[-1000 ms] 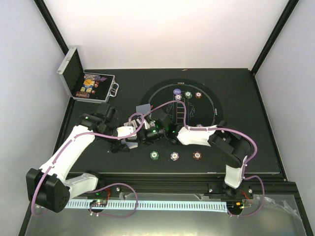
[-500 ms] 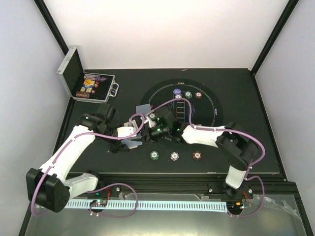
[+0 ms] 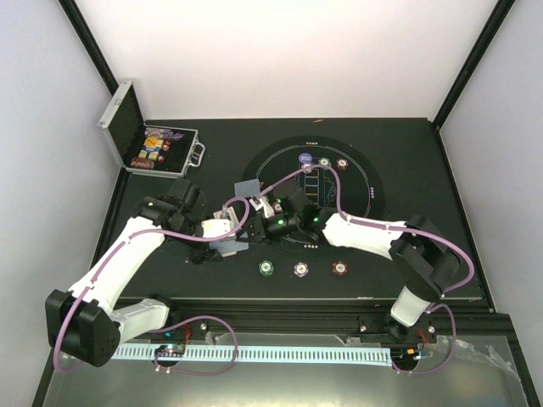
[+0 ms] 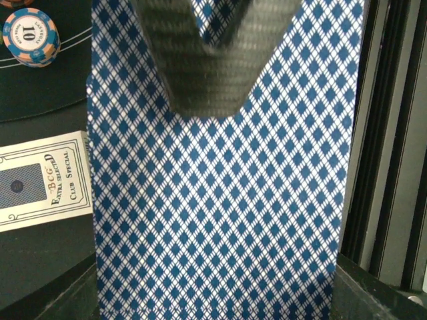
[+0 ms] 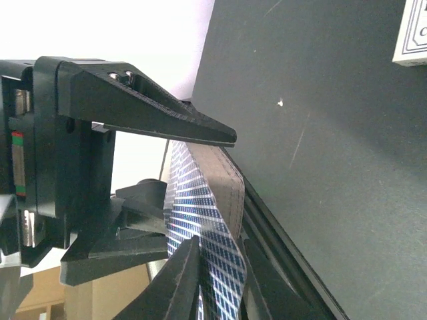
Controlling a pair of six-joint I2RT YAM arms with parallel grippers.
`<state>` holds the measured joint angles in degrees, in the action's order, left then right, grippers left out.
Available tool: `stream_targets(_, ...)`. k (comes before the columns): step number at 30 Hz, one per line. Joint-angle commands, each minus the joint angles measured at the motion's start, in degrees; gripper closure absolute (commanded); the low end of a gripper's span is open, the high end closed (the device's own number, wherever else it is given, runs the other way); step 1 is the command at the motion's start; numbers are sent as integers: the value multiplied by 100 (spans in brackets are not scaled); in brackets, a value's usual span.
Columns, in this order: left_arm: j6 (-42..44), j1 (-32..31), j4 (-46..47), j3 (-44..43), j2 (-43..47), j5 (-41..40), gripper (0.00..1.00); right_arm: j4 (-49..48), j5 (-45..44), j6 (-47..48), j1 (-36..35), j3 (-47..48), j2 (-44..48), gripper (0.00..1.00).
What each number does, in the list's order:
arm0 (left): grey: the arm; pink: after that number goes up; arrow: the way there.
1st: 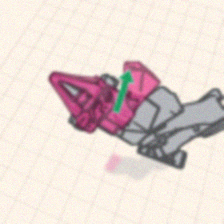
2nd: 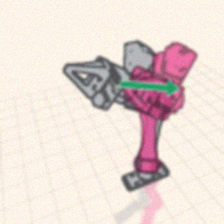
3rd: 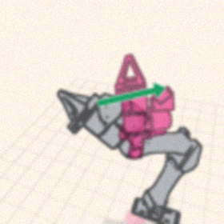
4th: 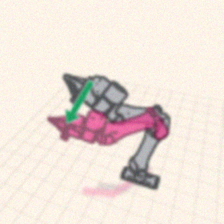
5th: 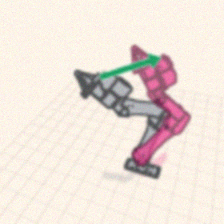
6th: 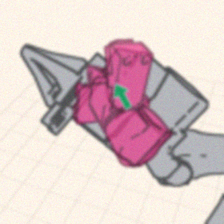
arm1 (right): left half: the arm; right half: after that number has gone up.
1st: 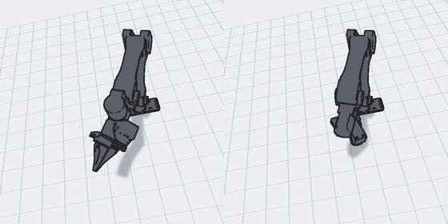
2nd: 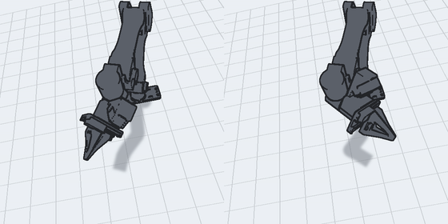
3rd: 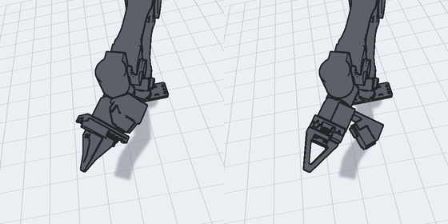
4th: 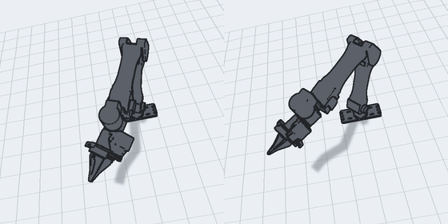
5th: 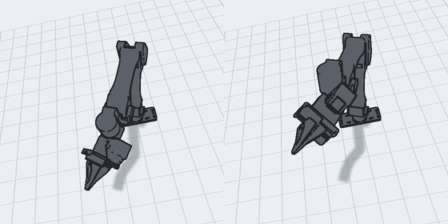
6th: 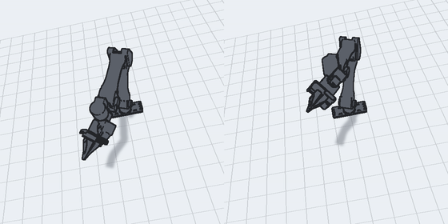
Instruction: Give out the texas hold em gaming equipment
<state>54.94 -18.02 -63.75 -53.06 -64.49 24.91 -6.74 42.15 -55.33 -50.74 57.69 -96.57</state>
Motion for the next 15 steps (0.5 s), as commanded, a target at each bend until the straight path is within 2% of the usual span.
stream_targets(1, 80, 9, 93, -26, 135, -72, 99, 738, -230, 284, 134, -85, 215, 85)
stream_targets(7, 72, 9, 135, 35, 150, -150, 98, 1092, -282, 451, 234, -1, 386, 99)
stream_targets(11, 55, 9, 153, 41, 149, -215, 98, 1303, -245, 597, 442, 10, 547, 99)
stream_targets(15, 52, 9, 176, 41, 143, -283, 99, 1579, -111, 813, 957, 5, 739, 99)
